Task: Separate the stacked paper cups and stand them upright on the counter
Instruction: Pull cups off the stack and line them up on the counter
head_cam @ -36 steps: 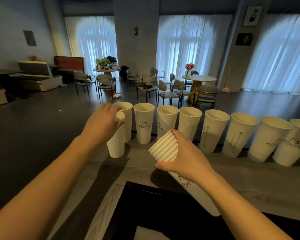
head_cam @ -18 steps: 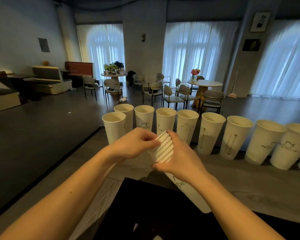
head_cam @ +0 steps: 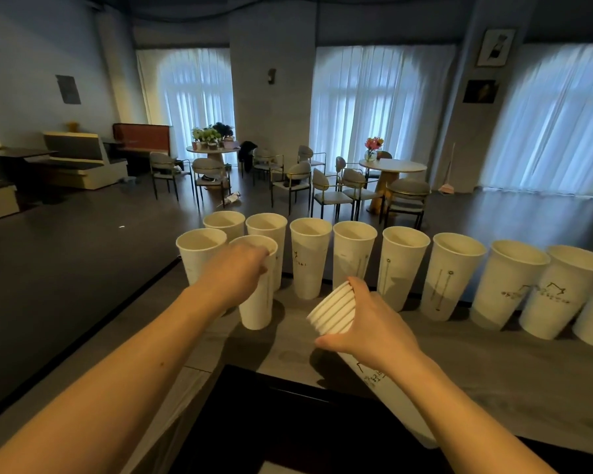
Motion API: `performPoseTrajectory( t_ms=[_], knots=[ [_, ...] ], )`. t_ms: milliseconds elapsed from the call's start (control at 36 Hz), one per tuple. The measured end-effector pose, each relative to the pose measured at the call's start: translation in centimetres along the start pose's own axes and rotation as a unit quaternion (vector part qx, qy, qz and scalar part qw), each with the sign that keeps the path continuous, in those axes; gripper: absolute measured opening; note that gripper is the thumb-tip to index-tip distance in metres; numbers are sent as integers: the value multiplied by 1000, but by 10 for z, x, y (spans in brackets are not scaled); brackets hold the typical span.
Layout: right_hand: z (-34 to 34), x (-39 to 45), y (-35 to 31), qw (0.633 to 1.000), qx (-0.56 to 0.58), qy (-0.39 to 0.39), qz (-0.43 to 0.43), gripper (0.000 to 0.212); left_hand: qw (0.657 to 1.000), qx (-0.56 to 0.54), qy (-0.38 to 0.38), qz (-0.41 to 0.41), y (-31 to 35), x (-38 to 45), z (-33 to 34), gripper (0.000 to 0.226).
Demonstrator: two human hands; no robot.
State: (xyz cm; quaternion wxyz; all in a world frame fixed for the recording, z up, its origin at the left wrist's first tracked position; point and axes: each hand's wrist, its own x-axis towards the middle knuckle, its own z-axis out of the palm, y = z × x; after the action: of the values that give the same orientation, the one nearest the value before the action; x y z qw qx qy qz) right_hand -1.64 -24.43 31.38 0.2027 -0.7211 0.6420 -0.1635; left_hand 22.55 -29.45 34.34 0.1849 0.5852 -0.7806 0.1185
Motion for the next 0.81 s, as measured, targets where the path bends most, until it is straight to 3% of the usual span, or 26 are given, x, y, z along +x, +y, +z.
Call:
performPoseTrajectory(
  t_ms=[333,417,472,556,639,694,806],
  knots=[
    [-1,8,-9,996,59,33,-51,125,999,-8,-35,3,-15,23,5,29],
    [-2,6,-9,994,75,44,-60,128,997,-43,70,3,-9,19,-6,40],
    [-2,5,-9,993,87,44,-65,134,983,-153,97,0,11,9,-16,35],
    [-1,2,-9,991,104,45,-74,141,933,-352,-77,9,47,-7,-27,33],
    [-2,-1,-9,991,102,44,-68,139,877,-424,-224,38,65,-17,-33,36],
    [-4,-3,-7,993,89,40,-66,134,868,-423,-257,39,71,-20,-34,35],
    [-8,-8,0,994,65,43,-78,119,878,-415,-235,31,78,-22,-30,27]
  ],
)
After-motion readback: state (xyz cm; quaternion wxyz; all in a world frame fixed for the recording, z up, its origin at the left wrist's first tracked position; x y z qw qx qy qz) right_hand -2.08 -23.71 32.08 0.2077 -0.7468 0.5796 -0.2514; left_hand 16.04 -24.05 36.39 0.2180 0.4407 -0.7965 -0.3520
